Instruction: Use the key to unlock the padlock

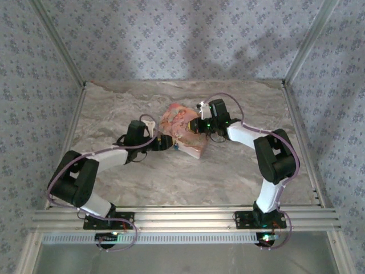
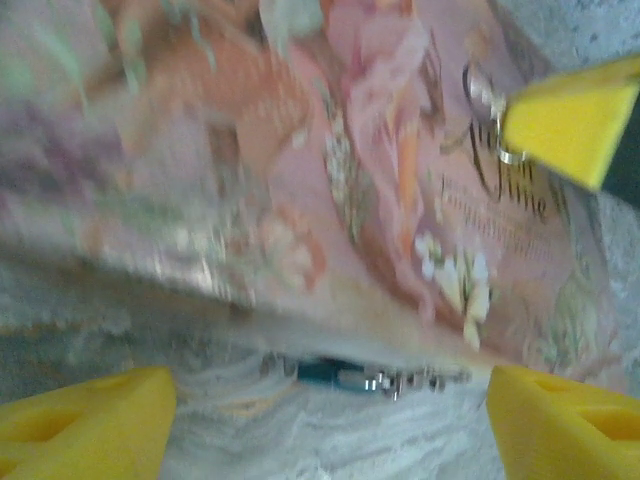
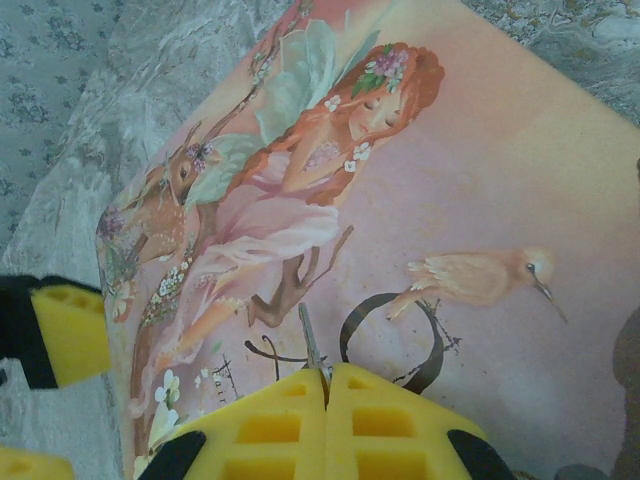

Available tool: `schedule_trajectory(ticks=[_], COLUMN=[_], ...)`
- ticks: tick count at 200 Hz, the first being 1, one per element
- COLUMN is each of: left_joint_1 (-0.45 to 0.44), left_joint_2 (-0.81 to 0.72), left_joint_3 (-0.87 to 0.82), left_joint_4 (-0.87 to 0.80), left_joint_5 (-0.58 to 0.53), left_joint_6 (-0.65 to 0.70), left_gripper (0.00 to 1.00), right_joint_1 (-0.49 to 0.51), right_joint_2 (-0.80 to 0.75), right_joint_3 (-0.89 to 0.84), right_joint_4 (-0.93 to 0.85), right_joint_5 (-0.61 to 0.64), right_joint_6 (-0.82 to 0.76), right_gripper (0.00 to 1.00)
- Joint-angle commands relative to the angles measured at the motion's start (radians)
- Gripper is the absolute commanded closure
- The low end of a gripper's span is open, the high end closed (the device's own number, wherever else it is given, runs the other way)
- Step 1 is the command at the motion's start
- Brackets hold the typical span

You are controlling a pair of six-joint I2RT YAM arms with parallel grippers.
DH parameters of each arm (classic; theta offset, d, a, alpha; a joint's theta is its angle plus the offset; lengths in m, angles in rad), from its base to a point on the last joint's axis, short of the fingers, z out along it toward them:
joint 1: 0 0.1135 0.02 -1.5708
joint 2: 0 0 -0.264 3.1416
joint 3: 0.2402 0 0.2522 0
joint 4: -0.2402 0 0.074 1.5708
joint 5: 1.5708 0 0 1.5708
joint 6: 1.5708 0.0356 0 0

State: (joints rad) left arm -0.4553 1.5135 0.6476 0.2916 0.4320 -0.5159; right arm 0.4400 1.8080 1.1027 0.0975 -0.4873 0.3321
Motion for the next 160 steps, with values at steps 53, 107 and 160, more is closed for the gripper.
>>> schedule_trajectory(ticks=[53,107,160], left_joint_1=[-0.069,-0.077,-0.078], left_joint_2=[0.045,0.173,0.219], left_joint_3=[-0.054,-0.010,0.033], left_joint_4=[0.204,0.274,0.264], left_joint_5=[0.009,0.015,0.053], left_joint_6=[0.116,0.138,0.157], left_gripper=[0.24,0.33,0.42], right_joint_1=[0.002,0.000,-0.001], right_joint_2=[-0.016,-0.014,-0.017], right_joint_3=[-0.023,-0.023,-0.023], right_joint_4=[-0.041,-0.041,-0.044], right_joint_5=[0.019,0.017,0.016], right_joint_6=[0.005,0.005,0.004], right_gripper=[1.00,1.00,1.00])
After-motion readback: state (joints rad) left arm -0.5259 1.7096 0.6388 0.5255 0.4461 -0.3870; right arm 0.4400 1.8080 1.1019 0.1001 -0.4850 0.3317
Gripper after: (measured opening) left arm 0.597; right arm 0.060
